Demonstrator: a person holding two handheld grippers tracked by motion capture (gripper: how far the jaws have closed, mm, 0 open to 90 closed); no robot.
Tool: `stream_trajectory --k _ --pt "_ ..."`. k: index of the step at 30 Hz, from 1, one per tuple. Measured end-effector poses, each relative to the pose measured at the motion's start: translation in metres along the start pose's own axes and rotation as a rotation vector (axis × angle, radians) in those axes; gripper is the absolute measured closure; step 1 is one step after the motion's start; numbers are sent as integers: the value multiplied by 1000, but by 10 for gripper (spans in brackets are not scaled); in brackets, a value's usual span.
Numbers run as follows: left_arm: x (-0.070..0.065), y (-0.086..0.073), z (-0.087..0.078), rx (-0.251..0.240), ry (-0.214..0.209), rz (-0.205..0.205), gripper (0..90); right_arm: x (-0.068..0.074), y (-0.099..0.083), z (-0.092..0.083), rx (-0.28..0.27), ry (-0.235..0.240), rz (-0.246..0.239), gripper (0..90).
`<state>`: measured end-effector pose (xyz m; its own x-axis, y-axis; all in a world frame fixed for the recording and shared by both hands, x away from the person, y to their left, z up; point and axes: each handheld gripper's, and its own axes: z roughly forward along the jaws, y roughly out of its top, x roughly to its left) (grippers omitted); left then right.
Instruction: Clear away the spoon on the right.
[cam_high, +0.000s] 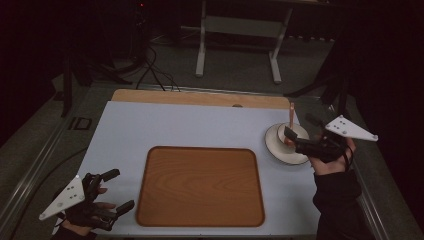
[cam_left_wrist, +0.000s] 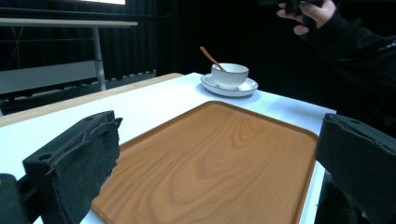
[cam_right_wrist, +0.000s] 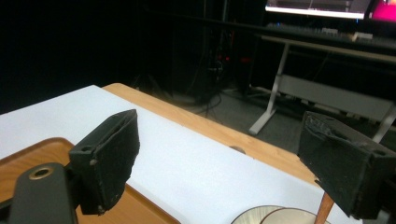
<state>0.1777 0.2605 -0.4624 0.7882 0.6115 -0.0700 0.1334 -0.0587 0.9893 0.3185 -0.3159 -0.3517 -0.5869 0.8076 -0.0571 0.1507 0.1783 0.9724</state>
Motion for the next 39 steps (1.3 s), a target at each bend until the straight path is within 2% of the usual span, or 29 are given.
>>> stream_trajectory --k 10,17,21,26,28,29,33,35,39 --pt "1 -2 0 3 -4 -12 0 -37 -11 33 88 -75 67 174" --pt "1 -2 -2 5 -7 -16 0 -54 -22 54 145 -117 102 212" --pt "1 -3 -2 11 -11 -11 0 -68 -32 68 189 -173 149 240" --pt "1 -3 -3 8 -10 -16 0 -83 -45 80 217 -210 204 312" --pt "1 -4 -2 9 -12 -16 0 -89 -50 86 244 -242 205 319" --pt "1 -4 -2 12 -11 -14 0 -91 -52 88 257 -252 208 351" --pt "1 -4 -2 9 -10 -18 0 -101 -62 98 303 -291 241 381" --pt "2 -4 -3 10 -9 -19 0 -106 -66 102 306 -298 274 381" --pt "2 -5 -2 14 -5 -21 0 -113 -72 111 327 -324 306 396"
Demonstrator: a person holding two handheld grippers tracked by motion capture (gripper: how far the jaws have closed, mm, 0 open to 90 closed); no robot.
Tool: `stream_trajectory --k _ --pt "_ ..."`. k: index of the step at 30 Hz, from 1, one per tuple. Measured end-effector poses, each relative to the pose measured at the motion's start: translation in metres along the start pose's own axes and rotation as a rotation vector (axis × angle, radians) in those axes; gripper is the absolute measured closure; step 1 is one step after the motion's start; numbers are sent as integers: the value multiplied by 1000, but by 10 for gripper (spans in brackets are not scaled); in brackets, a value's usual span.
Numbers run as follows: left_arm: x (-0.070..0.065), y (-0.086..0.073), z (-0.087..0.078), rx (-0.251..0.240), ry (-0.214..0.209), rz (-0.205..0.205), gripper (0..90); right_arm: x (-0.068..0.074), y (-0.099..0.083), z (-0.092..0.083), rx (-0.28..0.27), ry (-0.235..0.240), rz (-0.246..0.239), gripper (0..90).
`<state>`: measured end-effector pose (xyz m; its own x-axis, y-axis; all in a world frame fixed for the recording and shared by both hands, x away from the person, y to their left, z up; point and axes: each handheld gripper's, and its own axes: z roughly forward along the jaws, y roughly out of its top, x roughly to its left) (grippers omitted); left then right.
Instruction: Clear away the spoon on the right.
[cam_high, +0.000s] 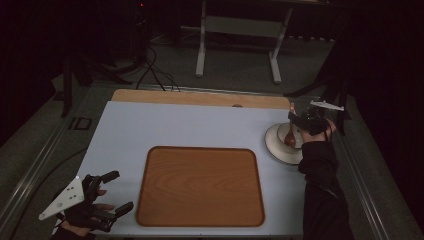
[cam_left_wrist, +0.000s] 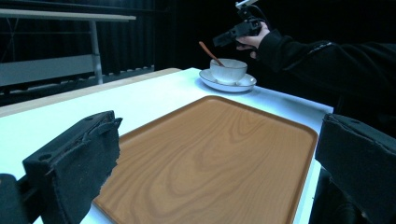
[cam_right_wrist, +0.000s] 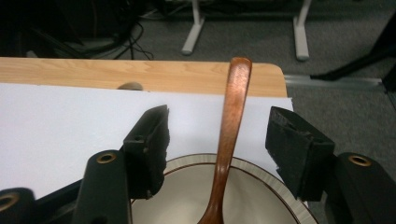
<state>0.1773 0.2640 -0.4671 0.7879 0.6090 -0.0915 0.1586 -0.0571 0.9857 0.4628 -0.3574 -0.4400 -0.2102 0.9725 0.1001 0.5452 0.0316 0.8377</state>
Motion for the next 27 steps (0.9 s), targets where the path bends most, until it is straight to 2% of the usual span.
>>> stream_trajectory --k 10,15,17,22,26,27 --pt "1 -1 -1 0 10 -7 0 -1 4 28 76 -52 12 429" --pt "2 -2 0 3 14 -9 0 -7 6 39 106 -47 74 465" --pt "2 -2 0 5 15 -9 0 -8 7 43 131 -61 88 479" --pt "3 -2 0 8 15 -15 0 -7 8 48 165 -88 91 619" --pt "3 -2 0 6 14 -17 0 -4 9 52 196 -89 78 691" --pt "3 -2 0 8 15 -16 0 -4 9 52 203 -88 83 732"
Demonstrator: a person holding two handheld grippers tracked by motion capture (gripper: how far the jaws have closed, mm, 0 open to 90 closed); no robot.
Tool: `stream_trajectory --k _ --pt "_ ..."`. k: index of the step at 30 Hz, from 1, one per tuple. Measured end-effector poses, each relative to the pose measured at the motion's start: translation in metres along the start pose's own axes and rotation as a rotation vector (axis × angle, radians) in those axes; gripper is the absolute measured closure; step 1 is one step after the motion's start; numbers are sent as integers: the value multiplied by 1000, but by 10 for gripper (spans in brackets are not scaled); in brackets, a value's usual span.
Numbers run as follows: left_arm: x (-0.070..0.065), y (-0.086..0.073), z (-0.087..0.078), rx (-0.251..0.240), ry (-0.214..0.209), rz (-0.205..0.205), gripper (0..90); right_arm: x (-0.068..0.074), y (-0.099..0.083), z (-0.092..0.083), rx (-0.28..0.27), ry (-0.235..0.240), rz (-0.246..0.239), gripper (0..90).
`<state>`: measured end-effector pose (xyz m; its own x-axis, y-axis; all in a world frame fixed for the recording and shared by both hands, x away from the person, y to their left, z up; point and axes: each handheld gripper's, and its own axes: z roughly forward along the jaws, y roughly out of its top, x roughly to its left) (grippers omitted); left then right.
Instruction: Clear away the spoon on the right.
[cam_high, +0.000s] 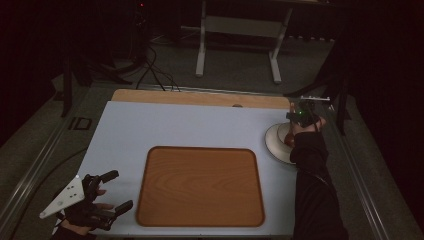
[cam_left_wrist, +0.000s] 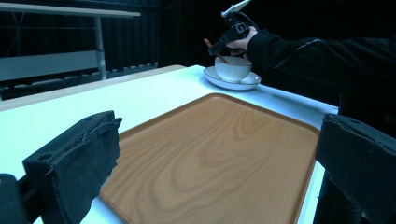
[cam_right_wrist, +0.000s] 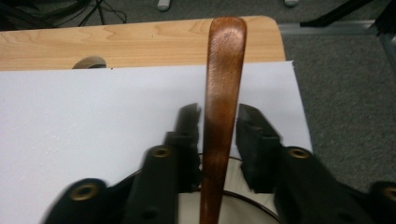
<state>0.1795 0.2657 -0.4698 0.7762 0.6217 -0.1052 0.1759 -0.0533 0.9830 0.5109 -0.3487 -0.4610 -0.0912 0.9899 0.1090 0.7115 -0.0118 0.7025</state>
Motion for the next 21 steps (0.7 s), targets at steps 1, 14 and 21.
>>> stream_trajectory --k 1,14,21 --pt "0 0 0 3 -1 3 0 0 0 0 6 4 5 761" --pt "-1 0 0 8 -7 8 0 0 2 -9 14 76 32 783" --pt "-1 0 0 7 -6 8 0 2 8 -23 4 129 32 784"
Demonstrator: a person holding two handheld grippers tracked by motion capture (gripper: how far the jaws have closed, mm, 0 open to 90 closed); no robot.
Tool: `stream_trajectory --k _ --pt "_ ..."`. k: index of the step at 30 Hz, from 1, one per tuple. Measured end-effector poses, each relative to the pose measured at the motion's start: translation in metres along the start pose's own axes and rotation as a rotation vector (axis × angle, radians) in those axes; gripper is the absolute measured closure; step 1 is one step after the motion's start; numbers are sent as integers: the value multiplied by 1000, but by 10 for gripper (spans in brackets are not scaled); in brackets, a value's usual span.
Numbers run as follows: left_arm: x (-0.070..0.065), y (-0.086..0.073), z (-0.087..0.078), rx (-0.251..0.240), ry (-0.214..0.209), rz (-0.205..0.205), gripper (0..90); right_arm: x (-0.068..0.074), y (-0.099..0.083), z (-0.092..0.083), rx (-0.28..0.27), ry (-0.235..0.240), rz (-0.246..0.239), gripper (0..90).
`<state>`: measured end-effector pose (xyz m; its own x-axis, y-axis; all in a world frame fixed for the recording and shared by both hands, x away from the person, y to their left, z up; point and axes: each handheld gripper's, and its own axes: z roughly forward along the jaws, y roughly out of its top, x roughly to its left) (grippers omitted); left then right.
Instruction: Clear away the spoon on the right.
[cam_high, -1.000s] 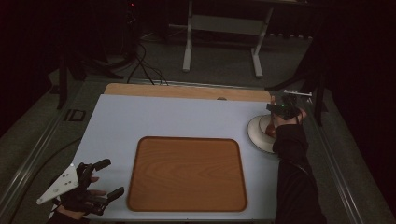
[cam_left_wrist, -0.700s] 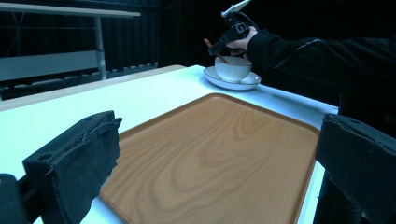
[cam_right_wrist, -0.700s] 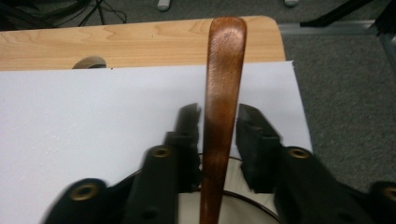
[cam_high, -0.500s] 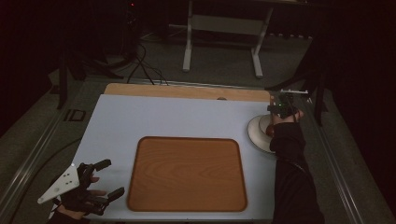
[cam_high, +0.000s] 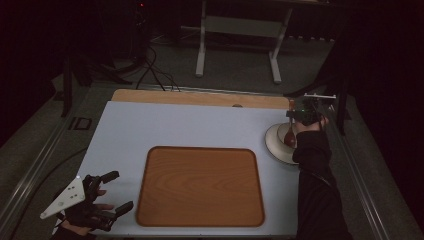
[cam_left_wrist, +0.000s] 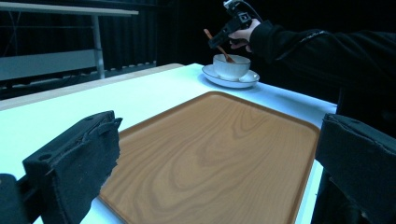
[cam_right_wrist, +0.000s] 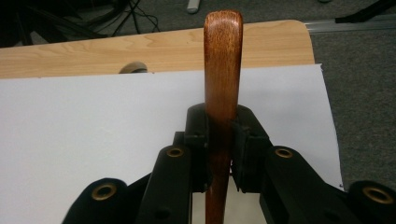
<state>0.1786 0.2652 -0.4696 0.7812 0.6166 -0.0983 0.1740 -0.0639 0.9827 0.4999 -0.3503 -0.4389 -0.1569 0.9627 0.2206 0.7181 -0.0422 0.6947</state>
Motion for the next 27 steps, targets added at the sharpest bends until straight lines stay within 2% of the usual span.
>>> stream_trajectory --k 4,7,12,22,27 --pt "0 0 -1 0 5 4 0 4 4 -12 -19 16 -7 784" --pt "1 0 -1 -1 7 2 0 8 7 -23 -35 50 9 786" --pt "0 0 -1 3 7 7 0 11 9 -40 -59 79 13 789" --pt "0 0 -1 -2 8 3 0 18 20 -70 -96 77 -36 793" --pt "0 0 -1 -4 7 4 0 24 26 -86 -107 97 -62 795"
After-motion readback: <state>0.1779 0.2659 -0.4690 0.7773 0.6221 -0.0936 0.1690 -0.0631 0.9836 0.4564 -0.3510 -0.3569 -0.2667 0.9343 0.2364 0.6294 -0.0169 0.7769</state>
